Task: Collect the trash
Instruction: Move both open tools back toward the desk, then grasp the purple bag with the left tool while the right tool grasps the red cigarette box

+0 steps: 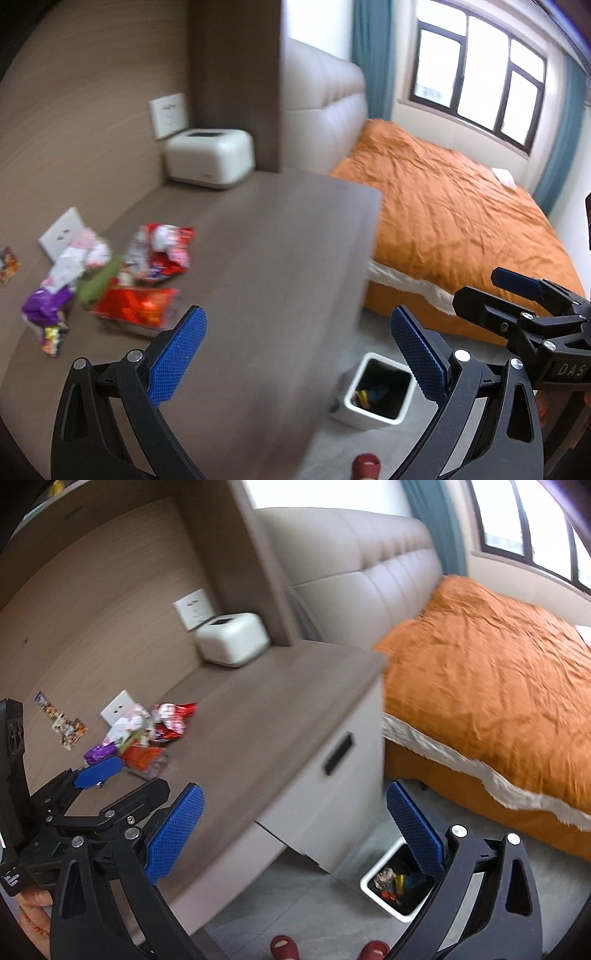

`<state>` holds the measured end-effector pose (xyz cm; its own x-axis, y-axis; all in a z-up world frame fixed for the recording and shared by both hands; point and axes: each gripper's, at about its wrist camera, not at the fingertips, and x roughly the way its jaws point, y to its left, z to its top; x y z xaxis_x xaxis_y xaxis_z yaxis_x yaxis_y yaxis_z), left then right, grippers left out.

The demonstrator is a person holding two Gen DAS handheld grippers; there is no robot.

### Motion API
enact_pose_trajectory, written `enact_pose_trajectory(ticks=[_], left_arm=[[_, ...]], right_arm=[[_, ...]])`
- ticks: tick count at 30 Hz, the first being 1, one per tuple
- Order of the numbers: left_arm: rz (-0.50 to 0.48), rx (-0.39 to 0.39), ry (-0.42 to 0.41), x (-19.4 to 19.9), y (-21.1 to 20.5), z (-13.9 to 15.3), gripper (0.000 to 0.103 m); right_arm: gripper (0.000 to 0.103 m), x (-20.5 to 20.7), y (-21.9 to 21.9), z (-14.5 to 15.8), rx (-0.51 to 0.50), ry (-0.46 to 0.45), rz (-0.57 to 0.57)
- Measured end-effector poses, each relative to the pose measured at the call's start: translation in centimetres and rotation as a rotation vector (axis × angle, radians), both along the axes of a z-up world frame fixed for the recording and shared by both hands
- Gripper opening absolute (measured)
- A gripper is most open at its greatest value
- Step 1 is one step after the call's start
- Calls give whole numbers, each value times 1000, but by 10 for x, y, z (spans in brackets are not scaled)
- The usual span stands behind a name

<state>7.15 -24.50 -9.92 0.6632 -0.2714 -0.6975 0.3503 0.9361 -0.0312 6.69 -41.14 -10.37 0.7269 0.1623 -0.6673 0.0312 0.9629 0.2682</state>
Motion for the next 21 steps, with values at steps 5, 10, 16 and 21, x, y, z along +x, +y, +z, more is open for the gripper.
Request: enact_pose_trajectory(ticks=[5, 10, 16, 21], left_arm=[[77, 8, -38, 8, 50, 10, 98], [154, 61, -56, 13, 103, 8, 98], [272, 115, -38, 31, 176, -2, 98], [385, 117, -29, 53, 235, -5, 98]], right_arm=[[99, 24, 47, 11, -16, -16, 84], [99, 44, 90, 13, -61, -25, 158], [99, 67, 136, 2, -77, 0, 248], [99, 90, 177, -12, -142, 25, 332]])
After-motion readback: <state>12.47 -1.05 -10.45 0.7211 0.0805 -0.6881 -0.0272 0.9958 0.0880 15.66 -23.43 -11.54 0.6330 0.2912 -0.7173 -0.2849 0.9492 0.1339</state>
